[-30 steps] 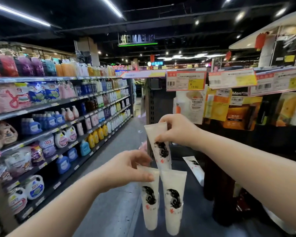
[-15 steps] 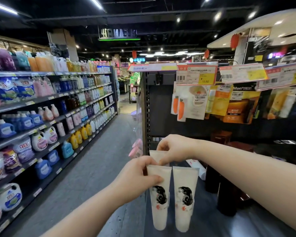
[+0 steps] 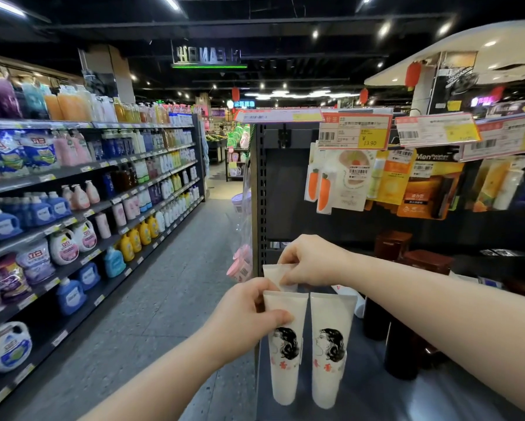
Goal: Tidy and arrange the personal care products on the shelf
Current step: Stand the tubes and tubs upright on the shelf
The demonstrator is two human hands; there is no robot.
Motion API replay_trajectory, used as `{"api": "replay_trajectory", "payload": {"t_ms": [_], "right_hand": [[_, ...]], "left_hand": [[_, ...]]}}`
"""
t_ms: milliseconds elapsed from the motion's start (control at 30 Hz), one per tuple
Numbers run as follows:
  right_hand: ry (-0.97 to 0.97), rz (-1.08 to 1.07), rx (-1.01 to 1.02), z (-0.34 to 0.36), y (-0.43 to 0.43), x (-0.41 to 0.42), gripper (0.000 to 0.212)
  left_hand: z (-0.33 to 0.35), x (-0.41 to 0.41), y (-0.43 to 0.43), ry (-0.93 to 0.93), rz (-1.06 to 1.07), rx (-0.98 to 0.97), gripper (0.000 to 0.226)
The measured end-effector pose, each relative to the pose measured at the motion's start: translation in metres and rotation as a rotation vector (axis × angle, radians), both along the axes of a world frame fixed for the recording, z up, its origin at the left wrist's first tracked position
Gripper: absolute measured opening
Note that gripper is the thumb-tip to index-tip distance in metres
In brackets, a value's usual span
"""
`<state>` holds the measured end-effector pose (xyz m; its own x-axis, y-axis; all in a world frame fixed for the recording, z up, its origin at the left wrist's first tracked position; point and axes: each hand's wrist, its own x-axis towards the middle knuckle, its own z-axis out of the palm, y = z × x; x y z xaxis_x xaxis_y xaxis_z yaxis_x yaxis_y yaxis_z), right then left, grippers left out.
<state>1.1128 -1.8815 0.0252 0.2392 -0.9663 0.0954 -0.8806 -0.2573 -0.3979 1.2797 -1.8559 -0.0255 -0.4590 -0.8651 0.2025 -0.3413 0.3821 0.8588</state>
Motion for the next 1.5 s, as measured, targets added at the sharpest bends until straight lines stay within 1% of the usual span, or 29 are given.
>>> {"api": "replay_trajectory", "payload": {"t_ms": [233, 333, 467, 633, 733, 867, 933, 1033, 1133, 1233, 1333, 1433, 1500], "right_hand": [[-0.021, -0.016, -0.002, -0.003, 0.002, 0.004, 0.016], [0.008, -0.015, 0.023, -0.002, 0.004, 0.006, 0.016], [0.058, -0.041, 0.032, 0.001, 0.009, 0.007, 0.022], [0.004, -0.098, 0.035, 0.009, 0.017, 0.009, 0.028], [-0.046, -0.168, -0.042, 0.02, 0.027, 0.009, 0.027], [-0.125, -0.285, -0.247, 0.03, 0.051, 0.018, 0.015], [-0.143, -0.344, -0.315, 0.031, 0.067, 0.024, 0.014], [-0.152, -0.398, -0.388, 0.028, 0.094, 0.037, 0.015], [-0.137, -0.433, -0.399, 0.022, 0.121, 0.052, 0.015], [-0.111, -0.47, -0.351, 0.012, 0.144, 0.066, 0.013], [-0.106, -0.478, -0.347, 0.003, 0.157, 0.081, 0.008], [-0.164, -0.47, -0.321, -0.009, 0.169, 0.103, 0.009], [-0.221, -0.46, -0.267, -0.024, 0.181, 0.118, 0.01]], "left_hand": [[-0.004, 0.0, -0.001, 0.006, -0.03, 0.002, 0.018], [-0.004, 0.001, 0.0, 0.003, -0.024, -0.019, 0.016], [-0.005, 0.001, -0.001, 0.008, -0.04, -0.02, 0.017], [-0.005, 0.006, -0.001, 0.089, -0.077, 0.023, 0.024], [0.002, 0.016, -0.004, 0.127, -0.041, -0.04, 0.018], [0.007, 0.033, -0.009, 0.194, -0.016, -0.088, 0.009], [0.006, 0.039, -0.012, 0.218, -0.024, -0.099, 0.006], [0.002, 0.044, -0.015, 0.236, -0.054, -0.131, 0.006], [-0.004, 0.044, -0.011, 0.247, -0.082, -0.14, 0.009], [-0.011, 0.05, 0.003, 0.213, -0.124, -0.137, 0.011], [-0.014, 0.067, 0.013, 0.154, -0.156, -0.146, 0.009], [-0.018, 0.091, 0.019, 0.102, -0.154, -0.105, 0.006], [-0.024, 0.107, 0.026, 0.064, -0.13, -0.085, 0.006]]}}
